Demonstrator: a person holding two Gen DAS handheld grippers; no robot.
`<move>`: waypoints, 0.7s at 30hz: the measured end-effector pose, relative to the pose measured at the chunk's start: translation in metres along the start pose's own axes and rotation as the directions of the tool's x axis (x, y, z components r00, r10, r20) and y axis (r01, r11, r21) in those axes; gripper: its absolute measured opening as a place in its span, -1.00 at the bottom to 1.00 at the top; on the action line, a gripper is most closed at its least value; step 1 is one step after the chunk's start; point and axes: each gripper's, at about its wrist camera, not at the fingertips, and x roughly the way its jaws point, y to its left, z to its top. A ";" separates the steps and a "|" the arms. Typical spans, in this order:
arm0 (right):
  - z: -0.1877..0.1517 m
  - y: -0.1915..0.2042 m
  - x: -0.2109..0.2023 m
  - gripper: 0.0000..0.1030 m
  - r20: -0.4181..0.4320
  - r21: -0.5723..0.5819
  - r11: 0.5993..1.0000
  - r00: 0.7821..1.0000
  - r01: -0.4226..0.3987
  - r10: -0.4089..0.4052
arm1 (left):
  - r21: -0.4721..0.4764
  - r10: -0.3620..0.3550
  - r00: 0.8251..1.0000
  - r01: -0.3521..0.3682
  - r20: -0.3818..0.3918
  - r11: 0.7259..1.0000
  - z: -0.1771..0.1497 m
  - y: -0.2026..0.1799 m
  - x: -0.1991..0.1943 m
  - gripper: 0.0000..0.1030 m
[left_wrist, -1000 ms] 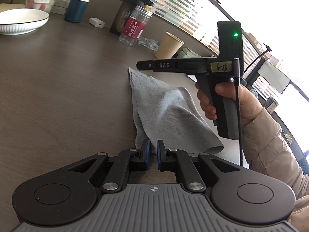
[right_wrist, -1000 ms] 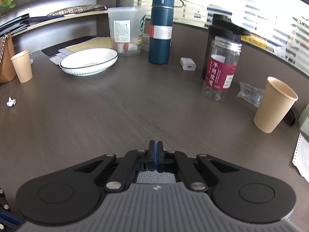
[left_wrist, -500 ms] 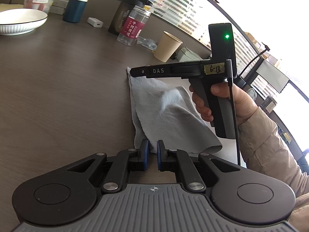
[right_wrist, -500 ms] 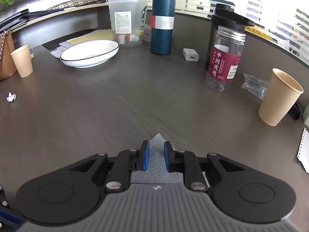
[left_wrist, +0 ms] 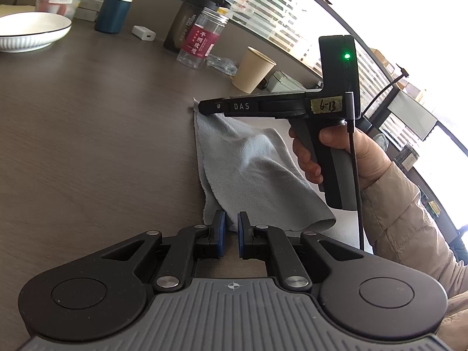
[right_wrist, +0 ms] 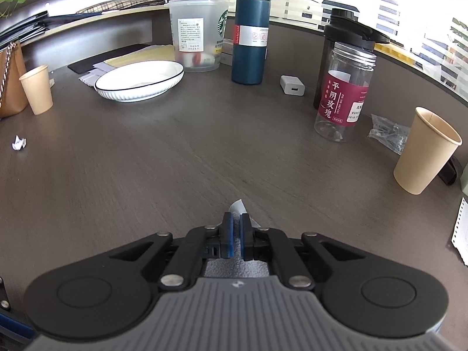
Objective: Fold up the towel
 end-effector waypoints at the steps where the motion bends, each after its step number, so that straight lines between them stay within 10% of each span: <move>1: 0.000 0.000 -0.001 -0.90 0.003 0.001 1.000 1.000 -0.001 0.001 | -0.001 -0.001 1.000 0.001 -0.001 1.000 0.000 0.000 0.000 -0.78; 21: 0.007 -0.004 -0.012 -0.78 0.052 0.023 0.999 0.998 0.041 -0.042 | 0.030 0.000 0.999 -0.001 0.047 1.000 0.011 -0.006 -0.009 -0.81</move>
